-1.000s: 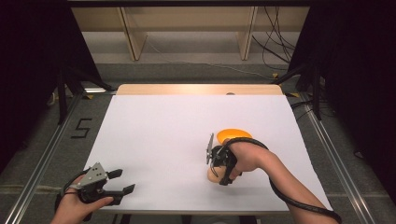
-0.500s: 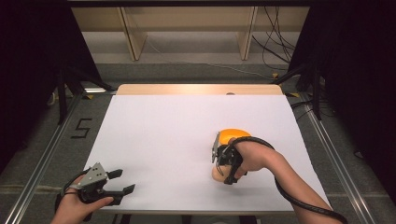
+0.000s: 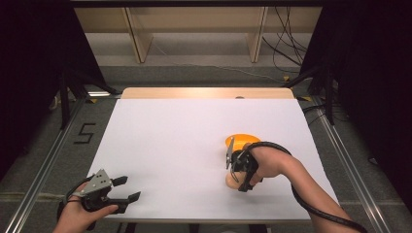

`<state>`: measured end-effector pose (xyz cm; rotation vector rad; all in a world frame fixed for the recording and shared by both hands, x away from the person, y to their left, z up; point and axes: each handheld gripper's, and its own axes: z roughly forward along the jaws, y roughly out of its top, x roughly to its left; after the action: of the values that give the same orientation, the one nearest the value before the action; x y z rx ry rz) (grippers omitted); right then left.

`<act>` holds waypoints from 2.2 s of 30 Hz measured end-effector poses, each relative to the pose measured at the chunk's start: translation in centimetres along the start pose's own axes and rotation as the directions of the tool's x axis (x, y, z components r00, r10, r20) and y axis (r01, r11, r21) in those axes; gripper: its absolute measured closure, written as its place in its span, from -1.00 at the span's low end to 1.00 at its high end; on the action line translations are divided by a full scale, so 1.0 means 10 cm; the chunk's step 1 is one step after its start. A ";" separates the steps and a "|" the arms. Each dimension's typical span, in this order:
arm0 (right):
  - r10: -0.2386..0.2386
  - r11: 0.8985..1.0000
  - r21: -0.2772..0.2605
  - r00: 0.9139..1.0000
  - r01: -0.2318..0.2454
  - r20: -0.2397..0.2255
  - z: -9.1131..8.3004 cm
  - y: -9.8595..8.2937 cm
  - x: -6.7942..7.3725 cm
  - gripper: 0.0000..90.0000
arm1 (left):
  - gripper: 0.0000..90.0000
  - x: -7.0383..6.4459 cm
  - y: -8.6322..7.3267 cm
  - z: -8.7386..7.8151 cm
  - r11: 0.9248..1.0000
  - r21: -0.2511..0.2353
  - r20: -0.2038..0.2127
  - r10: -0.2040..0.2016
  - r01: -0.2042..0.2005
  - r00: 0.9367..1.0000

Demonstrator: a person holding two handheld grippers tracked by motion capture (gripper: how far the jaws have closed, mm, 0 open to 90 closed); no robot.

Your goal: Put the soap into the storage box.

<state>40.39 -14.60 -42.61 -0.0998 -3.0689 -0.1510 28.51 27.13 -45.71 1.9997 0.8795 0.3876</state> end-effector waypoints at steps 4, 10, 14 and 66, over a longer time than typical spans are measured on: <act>0.028 1.000 0.002 1.000 -0.028 0.000 -0.01 -0.03 0.01 -0.25 | -0.44 0.00 0.00 0.00 1.000 0.001 0.000 0.001 -0.001 1.000; 0.091 0.995 0.027 0.996 -0.091 -0.005 -0.04 -0.09 0.03 -0.25 | -0.44 -0.01 0.00 0.00 1.000 0.005 -0.009 -0.008 0.008 1.000; 0.047 0.999 0.011 0.999 -0.047 0.003 -0.04 -0.13 -0.01 -0.25 | -0.44 -0.01 0.00 0.01 1.000 0.000 0.000 -0.011 0.011 1.000; 0.048 0.999 -0.004 0.998 -0.048 0.034 -0.25 -0.35 -0.16 -0.25 | -0.44 0.00 0.00 0.01 1.000 0.001 0.000 -0.007 0.007 1.000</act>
<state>41.94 -18.39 -40.53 -0.1782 -3.0972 -0.1529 28.52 27.10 -45.78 1.9970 0.8865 0.3838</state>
